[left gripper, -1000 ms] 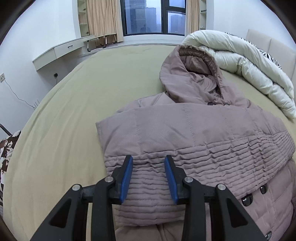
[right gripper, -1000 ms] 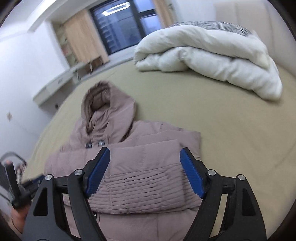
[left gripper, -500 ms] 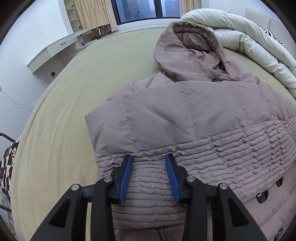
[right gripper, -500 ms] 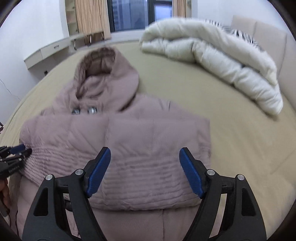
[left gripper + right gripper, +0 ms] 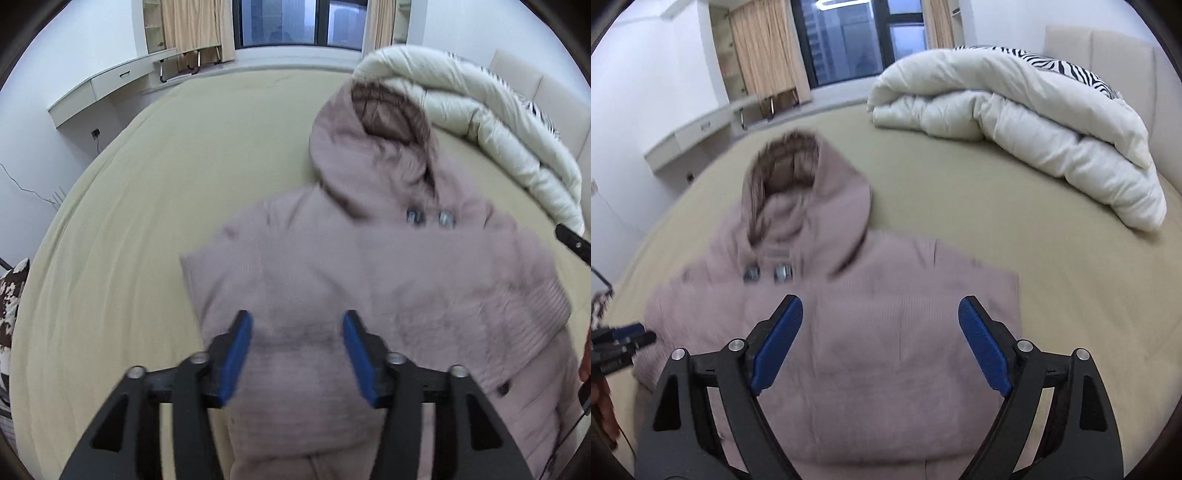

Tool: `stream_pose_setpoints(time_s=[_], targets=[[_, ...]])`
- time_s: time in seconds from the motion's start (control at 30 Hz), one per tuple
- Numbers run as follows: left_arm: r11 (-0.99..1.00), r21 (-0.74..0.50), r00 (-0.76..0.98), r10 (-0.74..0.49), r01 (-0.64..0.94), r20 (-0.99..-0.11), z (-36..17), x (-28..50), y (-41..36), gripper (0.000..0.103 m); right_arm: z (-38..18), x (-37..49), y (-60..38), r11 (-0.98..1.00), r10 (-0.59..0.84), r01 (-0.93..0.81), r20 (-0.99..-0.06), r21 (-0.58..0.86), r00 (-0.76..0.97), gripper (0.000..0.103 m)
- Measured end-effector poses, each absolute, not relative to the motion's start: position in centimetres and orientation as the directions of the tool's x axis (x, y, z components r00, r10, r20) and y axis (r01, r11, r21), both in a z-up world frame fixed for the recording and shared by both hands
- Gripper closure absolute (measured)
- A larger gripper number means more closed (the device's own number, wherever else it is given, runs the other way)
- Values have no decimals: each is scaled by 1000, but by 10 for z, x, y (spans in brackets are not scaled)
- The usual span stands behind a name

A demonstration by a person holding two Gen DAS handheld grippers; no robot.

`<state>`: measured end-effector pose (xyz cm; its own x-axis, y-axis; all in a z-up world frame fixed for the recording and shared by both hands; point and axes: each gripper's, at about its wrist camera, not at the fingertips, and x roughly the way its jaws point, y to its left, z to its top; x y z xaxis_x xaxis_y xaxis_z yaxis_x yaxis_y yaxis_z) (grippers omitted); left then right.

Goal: Fold large clothes
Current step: 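Grasp the coat hood with the left gripper and lift it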

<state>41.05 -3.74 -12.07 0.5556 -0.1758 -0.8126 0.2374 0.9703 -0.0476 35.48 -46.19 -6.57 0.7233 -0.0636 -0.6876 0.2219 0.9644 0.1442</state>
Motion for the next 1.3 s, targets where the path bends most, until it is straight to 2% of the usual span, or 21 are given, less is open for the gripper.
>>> stream_pose_setpoints(time_s=[0.1,0.3,0.47,0.67,0.73,0.8,0.83,0.9,0.97,1.03,1.1,1.13,1.3], targets=[[969,-73,578,-200,236,-791,-102,455,-55,35,-53,401,-470,962,-12,204,-719,182,695,16],[959,-100,567,-238,264,-789,-85,562,-130,29,-47,484,-477,945,94,168,-722,282,685,16],[972,-23,555,-152,232,-818,-107,620,-175,27,-58,554,-480,944,135,144,-747,296,651,16],[981,39,568,-78,191,-819,-125,651,-177,27,-72,622,-464,957,163,85,-754,279,636,16],[982,40,574,-75,186,-815,-127,656,-172,31,-76,638,-455,961,159,74,-752,266,640,16],[984,3,557,-99,180,-825,-131,661,-164,47,-86,658,-446,966,141,84,-772,244,620,16],[983,-15,546,-114,182,-830,-134,663,-162,50,-94,669,-442,969,122,104,-796,226,593,16],[980,-17,536,-122,196,-835,-138,663,-161,69,-111,683,-439,966,103,147,-839,212,535,16],[978,-14,543,-128,209,-830,-137,659,-164,79,-126,695,-439,960,98,180,-862,213,497,24],[977,-21,553,-138,212,-821,-134,655,-164,87,-131,699,-436,965,78,180,-867,190,493,69],[976,-34,568,-154,215,-808,-128,647,-159,92,-131,698,-436,962,91,180,-862,206,499,82],[975,-45,576,-165,216,-800,-124,643,-156,92,-126,694,-436,962,94,172,-846,213,525,86],[964,-104,635,-240,244,-734,-89,594,-130,93,-84,643,-436,958,120,121,-744,261,657,90]])
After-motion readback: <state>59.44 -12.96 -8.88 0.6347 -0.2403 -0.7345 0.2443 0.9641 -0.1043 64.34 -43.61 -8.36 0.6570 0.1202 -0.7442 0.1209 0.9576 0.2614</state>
